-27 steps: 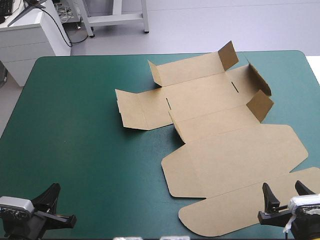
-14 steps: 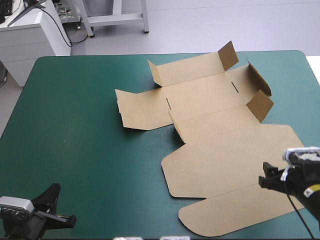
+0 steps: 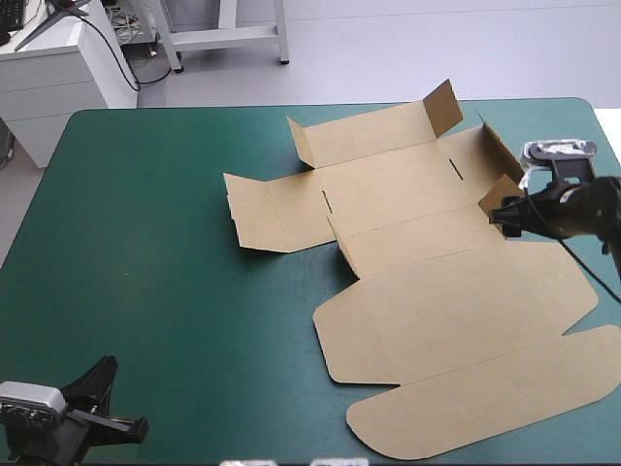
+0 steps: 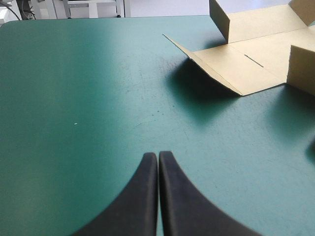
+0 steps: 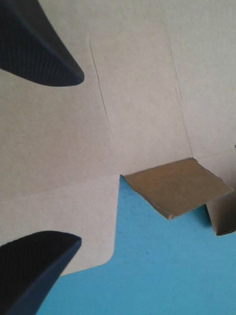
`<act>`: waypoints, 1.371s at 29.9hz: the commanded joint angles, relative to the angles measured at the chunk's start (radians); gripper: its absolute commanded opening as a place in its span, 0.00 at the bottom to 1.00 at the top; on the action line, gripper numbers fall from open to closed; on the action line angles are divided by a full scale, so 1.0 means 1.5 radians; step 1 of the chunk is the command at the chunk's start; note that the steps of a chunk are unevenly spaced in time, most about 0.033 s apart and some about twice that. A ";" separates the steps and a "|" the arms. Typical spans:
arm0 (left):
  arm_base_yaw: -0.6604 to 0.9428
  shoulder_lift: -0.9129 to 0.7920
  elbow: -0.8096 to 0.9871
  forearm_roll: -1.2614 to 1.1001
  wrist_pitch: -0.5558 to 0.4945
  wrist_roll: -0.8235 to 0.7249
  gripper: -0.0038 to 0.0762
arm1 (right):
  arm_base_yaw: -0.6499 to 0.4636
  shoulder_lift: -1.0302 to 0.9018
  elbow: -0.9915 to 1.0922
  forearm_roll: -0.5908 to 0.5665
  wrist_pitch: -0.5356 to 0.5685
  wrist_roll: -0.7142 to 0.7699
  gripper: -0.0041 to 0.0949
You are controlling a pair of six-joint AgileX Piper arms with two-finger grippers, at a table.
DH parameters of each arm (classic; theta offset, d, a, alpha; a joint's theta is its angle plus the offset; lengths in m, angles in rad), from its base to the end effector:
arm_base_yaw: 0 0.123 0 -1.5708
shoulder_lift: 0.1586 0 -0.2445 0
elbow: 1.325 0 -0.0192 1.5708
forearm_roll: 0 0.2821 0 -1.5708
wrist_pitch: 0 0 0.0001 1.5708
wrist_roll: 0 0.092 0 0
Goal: Fold the box
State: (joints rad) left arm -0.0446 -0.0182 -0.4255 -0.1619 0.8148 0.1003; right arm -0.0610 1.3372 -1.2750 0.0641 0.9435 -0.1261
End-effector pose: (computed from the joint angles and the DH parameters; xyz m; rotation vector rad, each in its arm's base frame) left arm 0.0787 -0.0143 0.2915 0.1128 1.8453 -0.1476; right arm 0.3187 -0.0147 0.3200 -0.0560 2.4859 0.0014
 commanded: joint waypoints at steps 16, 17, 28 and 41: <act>-0.004 -0.004 -0.015 -0.014 -0.053 0.000 0.04 | -0.056 0.368 -0.380 -0.010 0.147 -0.111 0.79; -0.004 -0.004 -0.015 -0.014 -0.053 0.000 0.04 | -0.059 0.374 -0.380 -0.006 0.147 -0.125 0.79; -0.004 -0.004 -0.015 -0.014 -0.053 0.000 0.04 | -0.063 0.412 -0.380 0.079 0.152 -0.216 0.74; -0.004 -0.004 -0.015 -0.014 -0.053 0.000 0.04 | -0.063 0.438 -0.380 0.078 0.163 -0.226 0.03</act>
State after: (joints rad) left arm -0.0446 -0.0182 -0.4255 -0.1627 0.8122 0.1003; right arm -0.1467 2.0506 -1.8152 0.1823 1.1967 -0.4426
